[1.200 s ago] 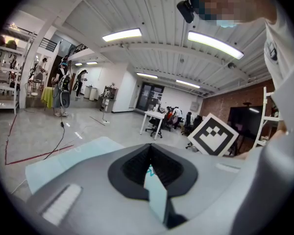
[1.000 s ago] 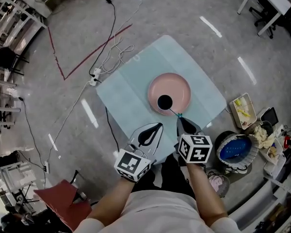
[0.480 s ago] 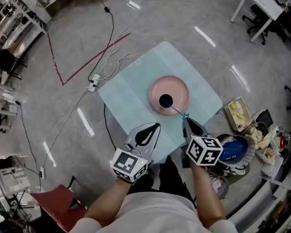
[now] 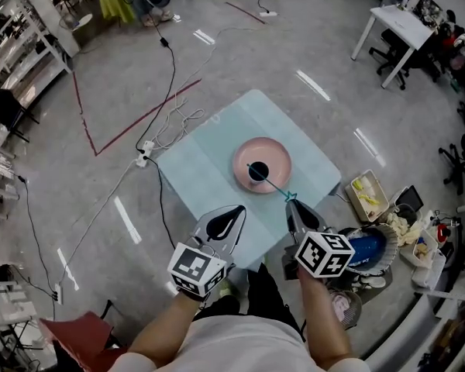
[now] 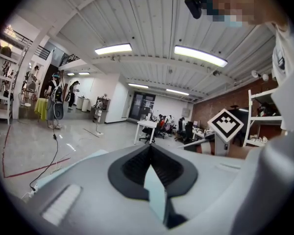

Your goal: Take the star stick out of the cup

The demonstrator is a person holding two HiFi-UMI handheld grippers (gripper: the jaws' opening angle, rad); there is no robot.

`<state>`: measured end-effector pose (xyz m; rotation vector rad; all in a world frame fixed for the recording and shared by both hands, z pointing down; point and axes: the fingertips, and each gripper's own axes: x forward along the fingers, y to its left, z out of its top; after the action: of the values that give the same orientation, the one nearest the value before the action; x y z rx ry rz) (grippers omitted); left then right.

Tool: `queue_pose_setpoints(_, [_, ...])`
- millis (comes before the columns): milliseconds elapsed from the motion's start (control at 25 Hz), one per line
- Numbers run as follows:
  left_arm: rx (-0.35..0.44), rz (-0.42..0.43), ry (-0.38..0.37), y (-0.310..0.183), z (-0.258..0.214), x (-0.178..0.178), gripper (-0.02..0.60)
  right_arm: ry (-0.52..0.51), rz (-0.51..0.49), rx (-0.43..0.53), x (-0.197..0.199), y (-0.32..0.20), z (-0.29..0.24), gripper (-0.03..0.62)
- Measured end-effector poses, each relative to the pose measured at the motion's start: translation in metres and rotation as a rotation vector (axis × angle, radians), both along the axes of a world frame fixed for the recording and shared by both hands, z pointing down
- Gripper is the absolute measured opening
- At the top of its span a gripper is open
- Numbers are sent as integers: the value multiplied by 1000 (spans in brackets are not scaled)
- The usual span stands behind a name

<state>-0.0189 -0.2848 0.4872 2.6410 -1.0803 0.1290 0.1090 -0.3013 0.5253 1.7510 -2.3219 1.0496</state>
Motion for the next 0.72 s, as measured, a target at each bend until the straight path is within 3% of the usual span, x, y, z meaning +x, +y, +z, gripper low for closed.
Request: queue_pose_setpoints(720, [77, -69, 51, 44, -81, -56, 6, -111, -40, 248, -45, 53, -113, 28])
